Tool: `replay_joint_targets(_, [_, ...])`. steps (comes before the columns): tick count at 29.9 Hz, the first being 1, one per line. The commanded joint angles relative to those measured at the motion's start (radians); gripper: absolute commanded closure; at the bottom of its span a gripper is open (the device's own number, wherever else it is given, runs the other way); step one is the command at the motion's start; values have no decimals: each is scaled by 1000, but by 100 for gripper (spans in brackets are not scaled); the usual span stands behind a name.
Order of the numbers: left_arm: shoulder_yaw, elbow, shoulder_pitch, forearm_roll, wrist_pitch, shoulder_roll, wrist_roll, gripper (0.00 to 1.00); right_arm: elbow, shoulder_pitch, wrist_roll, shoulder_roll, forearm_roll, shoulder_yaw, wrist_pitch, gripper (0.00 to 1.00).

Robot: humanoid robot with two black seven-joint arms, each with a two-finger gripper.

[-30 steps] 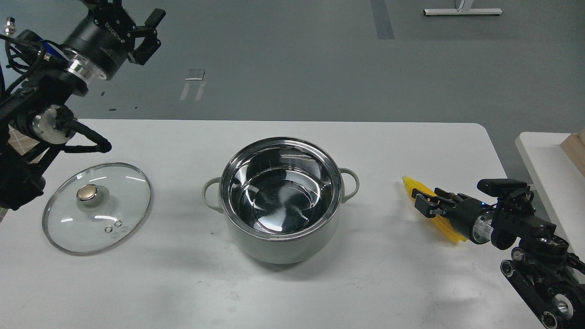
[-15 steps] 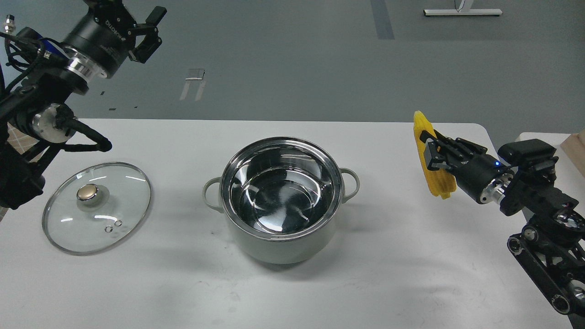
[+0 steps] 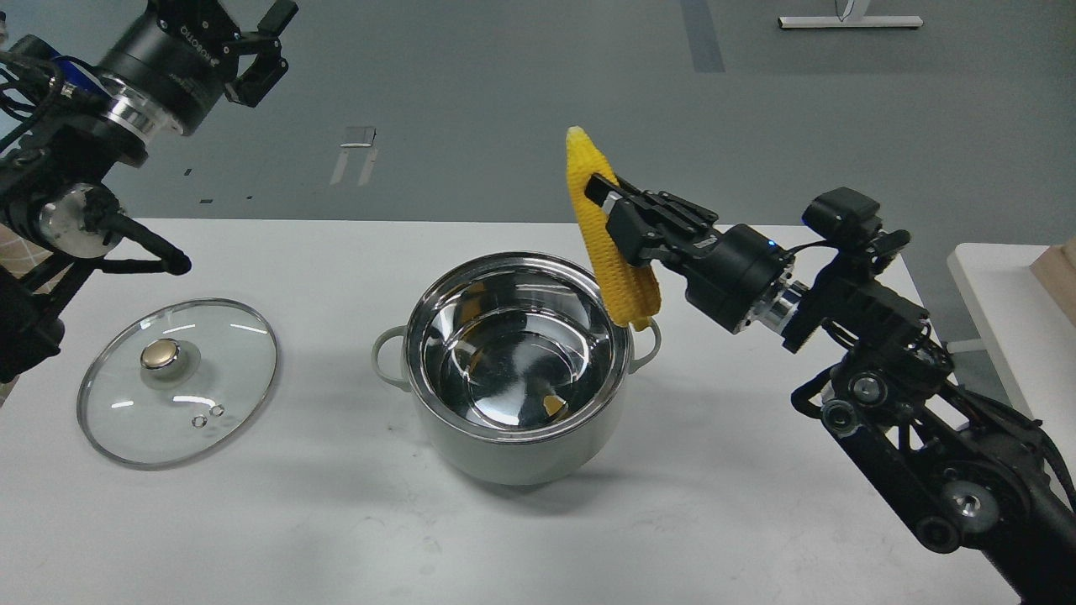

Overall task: Open pot and put corn in
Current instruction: 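Lift the corn with the right gripper and carry it over the pot, then lower the corn into the pot, open the right gripper and withdraw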

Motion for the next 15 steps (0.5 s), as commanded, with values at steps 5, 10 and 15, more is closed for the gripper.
replay_joint_targets(5, [0,-2,2,0,-2,14,0,2,-152,83,0,56,-9,-182,13,100])
replay_joint_targets(10, [-1,-5,2,-2,-3,20,0,2,-180,83,0,50,-80,-210,15,79])
replay_joint_targets(15, [-1,-16,2,-2,0,20,-2,2,-180,88,4,51,-95,-210,15,54])
